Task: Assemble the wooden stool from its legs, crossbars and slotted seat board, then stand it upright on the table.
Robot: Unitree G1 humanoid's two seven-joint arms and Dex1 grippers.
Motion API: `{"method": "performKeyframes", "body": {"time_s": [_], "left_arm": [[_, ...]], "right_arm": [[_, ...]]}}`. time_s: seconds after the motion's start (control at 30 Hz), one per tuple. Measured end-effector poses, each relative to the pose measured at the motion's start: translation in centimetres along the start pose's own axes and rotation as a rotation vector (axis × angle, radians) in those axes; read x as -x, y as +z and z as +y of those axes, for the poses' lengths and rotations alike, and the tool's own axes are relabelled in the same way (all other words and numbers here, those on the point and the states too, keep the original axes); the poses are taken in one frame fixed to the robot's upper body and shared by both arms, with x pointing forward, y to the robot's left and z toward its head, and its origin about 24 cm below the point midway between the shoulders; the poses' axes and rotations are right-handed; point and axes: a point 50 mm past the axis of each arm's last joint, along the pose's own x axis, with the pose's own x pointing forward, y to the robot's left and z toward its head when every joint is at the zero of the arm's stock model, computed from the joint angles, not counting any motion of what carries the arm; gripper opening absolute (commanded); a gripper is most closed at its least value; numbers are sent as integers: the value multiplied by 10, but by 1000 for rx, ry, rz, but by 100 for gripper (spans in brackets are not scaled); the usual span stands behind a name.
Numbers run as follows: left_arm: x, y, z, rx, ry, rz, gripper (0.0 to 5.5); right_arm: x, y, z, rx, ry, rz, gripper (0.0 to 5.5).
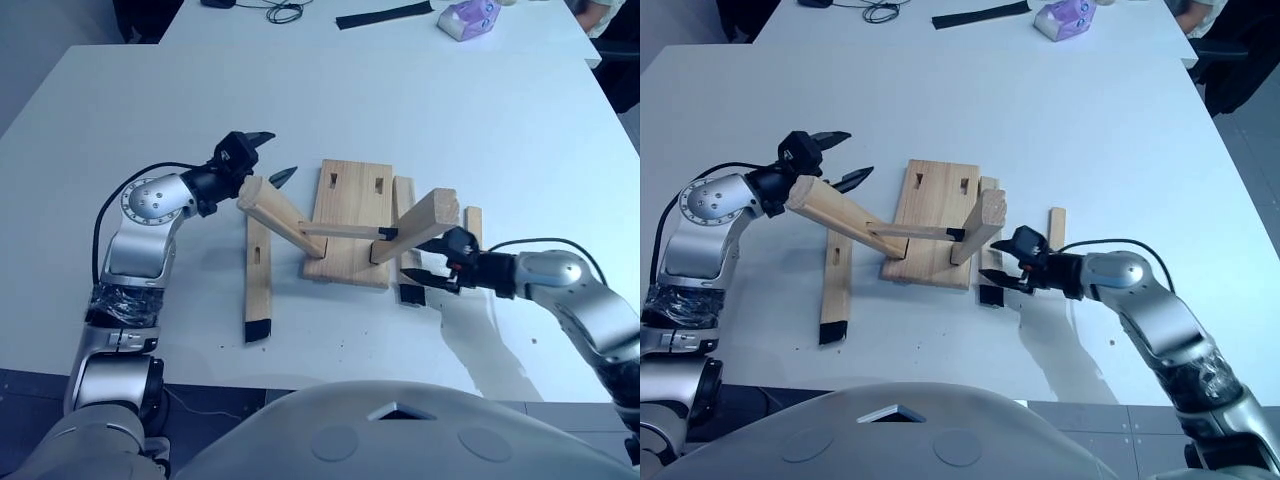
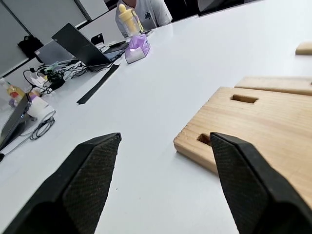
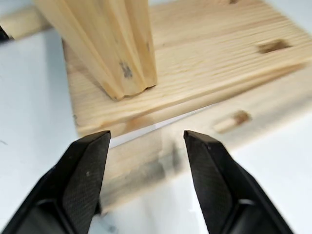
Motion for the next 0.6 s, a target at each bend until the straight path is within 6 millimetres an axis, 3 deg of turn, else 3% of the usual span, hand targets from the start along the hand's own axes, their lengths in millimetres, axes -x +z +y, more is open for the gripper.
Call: {"method": "performKeyframes", "body": {"time_s": [0.2,0.3,0.37,0.47,0.6], "left_arm": [[31,2,8,89,196,-27,339],[46,23,7,134,312,-128,339],[51,27,3,160,342,-142,339],[63,33,-9,223,468,-147,339],[76,25,-19,241,559,-57,339]], "right_arm": [[29,19,1,-127,-287,-253,275],[50,37,5,-247,-564,-514,275],[54,39,12,-289,-629,-564,275],[65,45,21,-372,-862,-675,275],[64,52,33,-377,-1025,-680,275]]}}
